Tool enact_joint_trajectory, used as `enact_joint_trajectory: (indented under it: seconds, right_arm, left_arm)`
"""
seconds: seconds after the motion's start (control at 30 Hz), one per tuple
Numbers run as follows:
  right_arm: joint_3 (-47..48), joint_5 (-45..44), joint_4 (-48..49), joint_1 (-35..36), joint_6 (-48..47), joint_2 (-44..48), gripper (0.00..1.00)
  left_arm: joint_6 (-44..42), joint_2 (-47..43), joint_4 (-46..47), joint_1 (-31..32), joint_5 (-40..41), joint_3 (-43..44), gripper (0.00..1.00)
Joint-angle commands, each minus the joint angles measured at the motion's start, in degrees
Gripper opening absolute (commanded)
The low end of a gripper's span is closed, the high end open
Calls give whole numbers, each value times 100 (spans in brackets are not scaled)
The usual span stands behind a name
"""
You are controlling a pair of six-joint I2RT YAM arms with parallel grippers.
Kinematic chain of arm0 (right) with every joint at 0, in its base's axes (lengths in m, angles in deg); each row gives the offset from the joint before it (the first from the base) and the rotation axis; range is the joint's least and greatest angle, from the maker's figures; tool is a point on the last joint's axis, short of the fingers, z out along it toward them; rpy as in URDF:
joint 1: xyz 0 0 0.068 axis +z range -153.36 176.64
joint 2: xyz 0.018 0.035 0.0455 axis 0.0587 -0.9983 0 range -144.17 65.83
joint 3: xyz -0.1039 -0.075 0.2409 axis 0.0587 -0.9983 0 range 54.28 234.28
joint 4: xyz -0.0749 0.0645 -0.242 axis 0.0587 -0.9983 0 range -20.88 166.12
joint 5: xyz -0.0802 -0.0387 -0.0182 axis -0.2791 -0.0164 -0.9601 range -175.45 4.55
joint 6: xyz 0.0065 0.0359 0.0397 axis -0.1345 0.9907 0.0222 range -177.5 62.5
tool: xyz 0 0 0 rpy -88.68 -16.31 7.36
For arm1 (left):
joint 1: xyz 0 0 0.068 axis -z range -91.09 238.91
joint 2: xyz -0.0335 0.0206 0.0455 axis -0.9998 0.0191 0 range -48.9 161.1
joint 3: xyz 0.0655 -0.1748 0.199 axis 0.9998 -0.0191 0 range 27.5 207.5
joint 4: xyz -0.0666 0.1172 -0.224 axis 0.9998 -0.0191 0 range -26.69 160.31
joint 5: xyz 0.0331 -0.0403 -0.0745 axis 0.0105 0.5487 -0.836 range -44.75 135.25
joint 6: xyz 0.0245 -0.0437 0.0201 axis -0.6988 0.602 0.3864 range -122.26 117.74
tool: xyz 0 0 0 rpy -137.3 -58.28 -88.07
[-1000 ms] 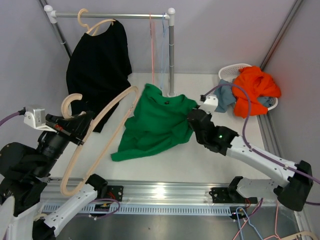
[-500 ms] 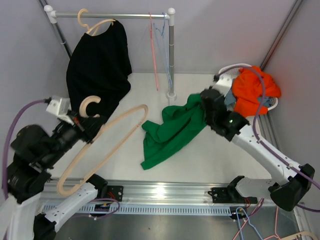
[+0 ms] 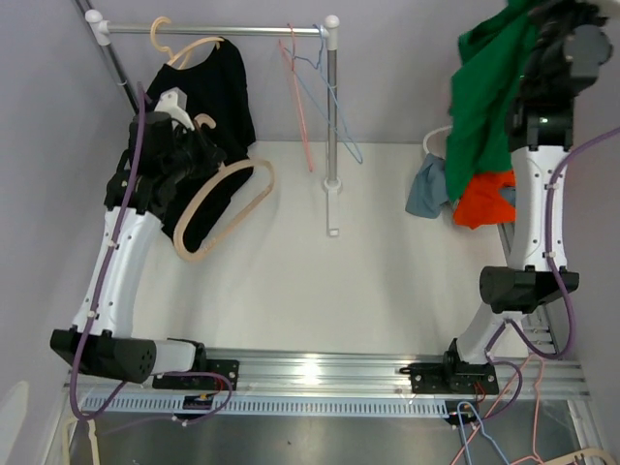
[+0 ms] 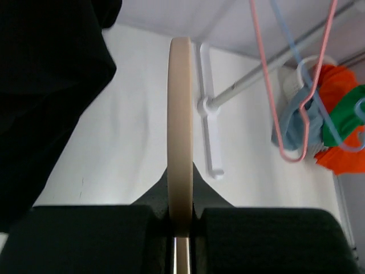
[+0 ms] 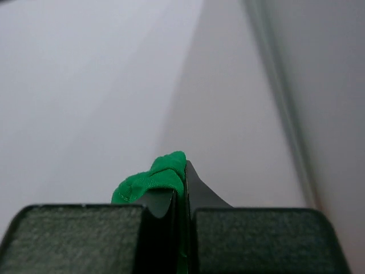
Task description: Remove the t-shirt from the hanger
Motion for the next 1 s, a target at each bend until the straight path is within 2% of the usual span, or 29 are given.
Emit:
enact_joint_trajectory:
  seconds: [0.0, 0.03, 0.07, 0.13, 0.17, 0.2, 0.23, 0.27, 0.33, 0.37, 0.43, 0.47, 0.5, 0.53, 0.57, 0.77, 0.87, 0.97]
  right_arm:
    - [826, -396, 997, -521, 162, -35, 0]
    - [731, -894, 796, -521, 3, 78, 0]
    - [252, -1213, 646, -521, -68, 193, 0]
    - [-531, -1453, -98, -643, 115, 665, 0]
    - [-1449, -1610, -398, -687, 281, 816, 0]
    - [-1910, -1759, -793, -792, 796, 957, 0]
    - [-2324, -1787, -1606, -871, 1097, 1054, 0]
    - [-2902, -1326, -2023, -951, 1379, 1064, 1]
    - [-3363, -682, -3006, -1196, 1907, 889, 0]
    - [-3600, -332, -3134, -1276, 2057, 653, 0]
    - [-4251, 13, -3144, -1512, 2277, 432, 0]
    - [-4384, 197, -3100, -1601, 2417, 344, 2]
    - [-4611, 304, -2865, -1689, 2514, 369, 17]
    - [-4666, 296, -2775, -1768, 2602, 422, 43]
    - [-4657, 165, -2670, -1769, 2586, 509, 99]
    - [-3805, -407, -2432, -1515, 1718, 1098, 100]
    - [-3918, -302, -2256, -1470, 1584, 1494, 99]
    - [-4225, -232, -2037, -1470, 1584, 1801, 99]
  left_arm:
    - [273, 309, 720, -43, 68, 937, 0]
    - [264, 478, 729, -43, 102, 1207, 0]
    - [247, 645, 773, -43, 103, 1341, 0]
    - [211, 1111, 1150, -43, -20, 1798, 1]
    - [220, 1304, 1273, -43, -307, 1930, 0]
    - [185, 1488, 1396, -26, -441, 2427, 1]
    - [124, 1960, 1328, 18, -416, 2684, 1]
    - [-51, 2243, 1118, 71, -285, 2983, 1]
    - [-280, 3102, 540, 185, -161, 4464, 0]
    - [-420, 3307, 449, 220, -144, 5010, 0]
    - [-605, 3494, 562, 256, -135, 5087, 0]
    - [-667, 3459, 954, 256, -135, 4964, 0]
    - [-737, 3398, 1202, 256, -187, 4815, 0]
    - [-860, 3328, 1430, 264, -109, 4683, 1]
    - [-887, 3257, 1755, 273, -39, 4369, 1]
    - [-949, 3485, 1942, 299, 49, 4690, 1]
    - [-1019, 3354, 2144, 361, 164, 4568, 1]
    - [-1133, 3047, 2574, 449, 200, 4016, 0]
